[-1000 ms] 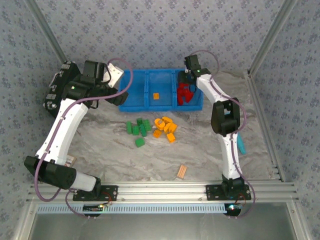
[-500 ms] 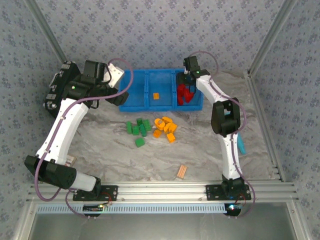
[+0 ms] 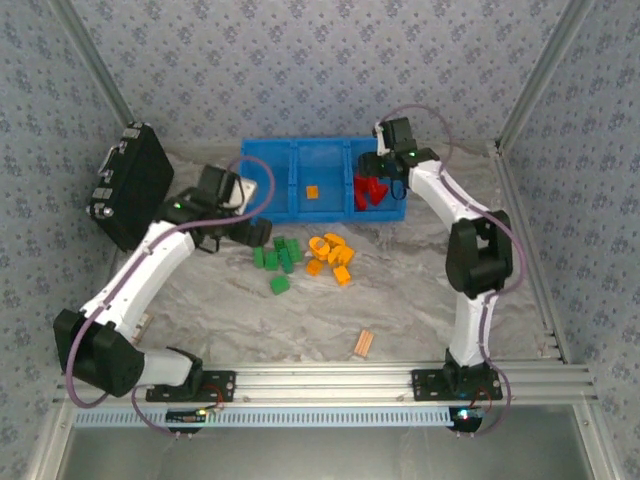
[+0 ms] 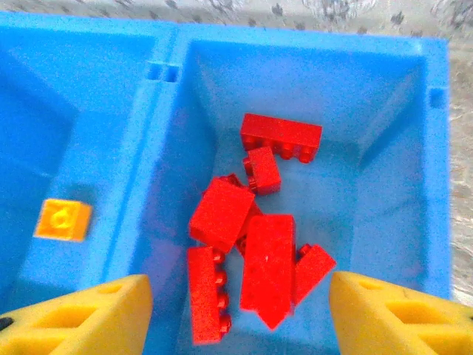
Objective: Sort the legos into containers by color
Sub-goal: Place the lego in the container, then pick up the lego from the center of the table.
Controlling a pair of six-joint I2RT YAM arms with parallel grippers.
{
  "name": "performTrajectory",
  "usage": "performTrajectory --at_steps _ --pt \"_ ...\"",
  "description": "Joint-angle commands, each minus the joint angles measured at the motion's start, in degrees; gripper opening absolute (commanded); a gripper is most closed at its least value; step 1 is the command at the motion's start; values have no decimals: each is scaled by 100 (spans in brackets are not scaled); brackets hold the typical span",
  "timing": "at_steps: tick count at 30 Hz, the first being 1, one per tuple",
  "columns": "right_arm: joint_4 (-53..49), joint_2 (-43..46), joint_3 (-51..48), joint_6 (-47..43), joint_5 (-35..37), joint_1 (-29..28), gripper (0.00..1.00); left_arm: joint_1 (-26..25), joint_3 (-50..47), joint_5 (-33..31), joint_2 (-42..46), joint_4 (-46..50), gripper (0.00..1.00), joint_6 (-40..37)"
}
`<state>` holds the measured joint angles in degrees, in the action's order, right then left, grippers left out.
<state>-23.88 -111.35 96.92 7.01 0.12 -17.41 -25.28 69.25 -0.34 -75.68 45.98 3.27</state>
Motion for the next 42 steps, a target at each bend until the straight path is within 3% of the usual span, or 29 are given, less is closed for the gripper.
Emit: performTrajectory --at_steps 1,7,14,21,25,42 --pt "355 799 -797 -243 -249 -115 67 -432 -470 179 154 -566 100 580" --pt "665 1913 -2161 -21 -297 -289 68 -1037 -1129 110 35 -1089 100 964" --pt "402 3069 -3285 437 -600 -546 68 -1392 -1455 17 -327 -1432 100 1276" --pt "257 3939 -4127 811 -395 -657 67 -1590 -1483 -351 -801 -1440 100 1517" --pt "308 4218 -4523 1168 -362 -672 66 -1585 -1563 -626 -1052 -1488 99 1749" --pt "216 4565 -4753 1639 339 -1049 65 -1602 -1656 -465 -1949 -1816 80 2071"
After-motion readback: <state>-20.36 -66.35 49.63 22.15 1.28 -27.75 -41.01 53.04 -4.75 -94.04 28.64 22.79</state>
